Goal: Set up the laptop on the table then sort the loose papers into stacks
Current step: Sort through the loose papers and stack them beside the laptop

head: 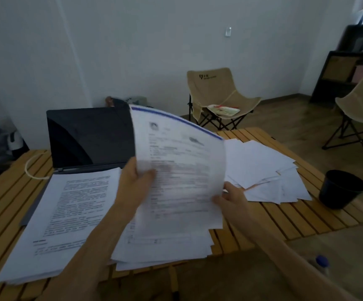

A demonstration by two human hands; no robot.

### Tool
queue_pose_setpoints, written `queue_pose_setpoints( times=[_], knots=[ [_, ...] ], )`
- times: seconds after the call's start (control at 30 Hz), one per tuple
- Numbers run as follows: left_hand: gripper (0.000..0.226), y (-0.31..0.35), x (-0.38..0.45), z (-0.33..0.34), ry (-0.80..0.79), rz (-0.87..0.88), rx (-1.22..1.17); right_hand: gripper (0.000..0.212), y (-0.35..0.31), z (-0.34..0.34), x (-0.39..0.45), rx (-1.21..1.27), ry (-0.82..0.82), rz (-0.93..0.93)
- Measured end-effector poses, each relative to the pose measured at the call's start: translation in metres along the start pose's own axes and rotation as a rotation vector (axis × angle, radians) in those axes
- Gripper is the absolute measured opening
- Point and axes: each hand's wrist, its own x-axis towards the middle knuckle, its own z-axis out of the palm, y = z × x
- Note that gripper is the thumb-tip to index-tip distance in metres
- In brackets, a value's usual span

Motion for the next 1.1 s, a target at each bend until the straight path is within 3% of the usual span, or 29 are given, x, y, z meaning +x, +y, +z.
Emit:
queue_pose_setpoints(
  times=[0.07,0.13,0.2,0.3,0.37,0.43,0.57,0.67,0.8,0.87,0.97,1.1],
  knots=[
    [0.023,0.001,0.015,-0.017,0.144,-0.05,0.137,0.016,-0.005,0.002,0.007,-0.031,-0.054,0.056],
    [0.028,-0.009,0.021,-0.031,0.101,-0.147,0.33,0.014,0.0,-0.003,0.018,-0.202,-0.028,0.079],
    [0.043,-0.03,0.015,-0.037,0.016,-0.269,0.494,0.016,0.015,-0.017,0.036,-0.453,0.155,0.085],
    [0.046,-0.053,0.002,-0.032,-0.149,-0.329,0.619,0.039,0.04,-0.051,0.063,-0.681,0.335,0.121],
    [0.048,-0.056,0.0,-0.029,-0.192,-0.336,0.64,0.067,0.048,-0.069,0.074,-0.814,0.278,0.22],
    [0.047,-0.058,0.002,-0.026,-0.18,-0.32,0.65,0.077,0.052,-0.08,0.083,-0.876,0.195,0.266],
    [0.045,-0.059,0.001,-0.016,-0.197,-0.287,0.707,0.042,0.056,-0.079,0.086,-1.371,0.124,0.064],
    [0.045,-0.062,-0.005,-0.009,-0.179,-0.212,0.877,0.025,0.056,-0.073,0.082,-1.553,0.077,-0.033],
    [0.075,-0.065,-0.009,0.002,-0.135,-0.053,1.149,0.018,0.05,-0.079,0.074,-1.479,0.088,-0.016],
    [0.075,-0.063,-0.01,0.01,-0.152,0.0,1.007,0.014,0.035,-0.083,0.066,-1.393,0.163,-0.053],
    [0.072,-0.06,-0.01,0.023,-0.229,-0.013,0.732,0.011,-0.008,-0.085,0.045,-1.254,0.35,-0.331],
    [0.077,-0.042,-0.006,0.03,-0.228,0.059,0.477,0.021,-0.097,-0.095,0.011,-0.741,0.437,-0.601]
  ],
)
